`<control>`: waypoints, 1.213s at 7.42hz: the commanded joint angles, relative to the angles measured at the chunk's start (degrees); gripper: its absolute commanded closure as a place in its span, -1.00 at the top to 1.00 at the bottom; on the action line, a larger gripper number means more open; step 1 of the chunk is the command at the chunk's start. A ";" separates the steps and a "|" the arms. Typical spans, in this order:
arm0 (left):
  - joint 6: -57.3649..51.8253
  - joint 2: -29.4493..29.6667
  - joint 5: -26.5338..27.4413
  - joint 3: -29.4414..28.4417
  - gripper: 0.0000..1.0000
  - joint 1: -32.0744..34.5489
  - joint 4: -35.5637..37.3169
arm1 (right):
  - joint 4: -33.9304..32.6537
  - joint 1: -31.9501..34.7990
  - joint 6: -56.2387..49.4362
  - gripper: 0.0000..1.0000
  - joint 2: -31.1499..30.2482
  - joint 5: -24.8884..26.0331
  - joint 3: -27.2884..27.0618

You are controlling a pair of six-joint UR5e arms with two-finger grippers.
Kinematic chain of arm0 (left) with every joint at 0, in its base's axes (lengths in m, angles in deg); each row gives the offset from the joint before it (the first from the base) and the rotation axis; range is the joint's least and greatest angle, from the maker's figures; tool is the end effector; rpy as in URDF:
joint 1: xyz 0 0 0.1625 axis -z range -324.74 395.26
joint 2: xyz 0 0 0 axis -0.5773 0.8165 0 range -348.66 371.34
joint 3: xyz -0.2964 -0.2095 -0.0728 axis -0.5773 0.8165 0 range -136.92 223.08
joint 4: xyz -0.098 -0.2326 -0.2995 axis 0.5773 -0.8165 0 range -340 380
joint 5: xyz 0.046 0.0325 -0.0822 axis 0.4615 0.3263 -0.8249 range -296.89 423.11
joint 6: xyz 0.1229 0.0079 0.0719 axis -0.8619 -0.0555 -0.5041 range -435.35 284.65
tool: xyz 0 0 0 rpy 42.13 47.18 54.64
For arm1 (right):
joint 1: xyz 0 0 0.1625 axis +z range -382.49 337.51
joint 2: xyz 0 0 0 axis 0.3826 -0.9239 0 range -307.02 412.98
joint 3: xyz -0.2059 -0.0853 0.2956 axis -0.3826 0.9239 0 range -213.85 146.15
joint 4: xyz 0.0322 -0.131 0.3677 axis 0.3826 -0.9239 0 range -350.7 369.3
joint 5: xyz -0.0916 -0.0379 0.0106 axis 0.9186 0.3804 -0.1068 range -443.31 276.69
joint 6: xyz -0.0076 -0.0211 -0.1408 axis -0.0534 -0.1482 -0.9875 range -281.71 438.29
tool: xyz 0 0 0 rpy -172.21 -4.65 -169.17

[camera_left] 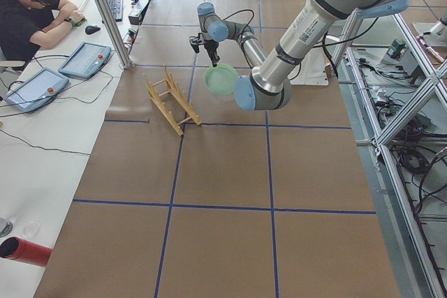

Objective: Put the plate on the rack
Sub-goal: 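Lift the plate with the left gripper and tilt it upright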

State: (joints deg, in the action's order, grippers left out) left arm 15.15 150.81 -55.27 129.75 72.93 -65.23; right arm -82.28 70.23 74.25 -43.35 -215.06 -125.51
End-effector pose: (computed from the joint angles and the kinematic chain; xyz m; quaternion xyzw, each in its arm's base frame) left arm 0.5095 -0.4761 0.1658 -0.1082 0.3977 -0.2147 0.8854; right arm 0.0581 -0.4114 0.6770 -0.0299 -0.3582 0.0087 0.9331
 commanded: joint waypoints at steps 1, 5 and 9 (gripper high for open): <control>0.55 -0.07 -1.40 7.77 -1.00 7.29 -4.99 | 0.00 0.00 0.00 1.00 0.00 0.00 0.08; 10.45 -5.58 -7.56 8.42 -1.00 21.46 -43.23 | 0.00 -0.09 0.00 1.00 0.00 0.00 0.09; 20.75 -16.49 2.94 -4.35 -1.00 25.18 -91.75 | 0.00 0.00 0.00 1.00 0.00 0.00 0.09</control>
State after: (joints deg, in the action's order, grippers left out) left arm 33.89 136.67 -57.19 131.90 97.91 -142.36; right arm -82.28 70.19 74.25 -43.34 -215.06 -125.44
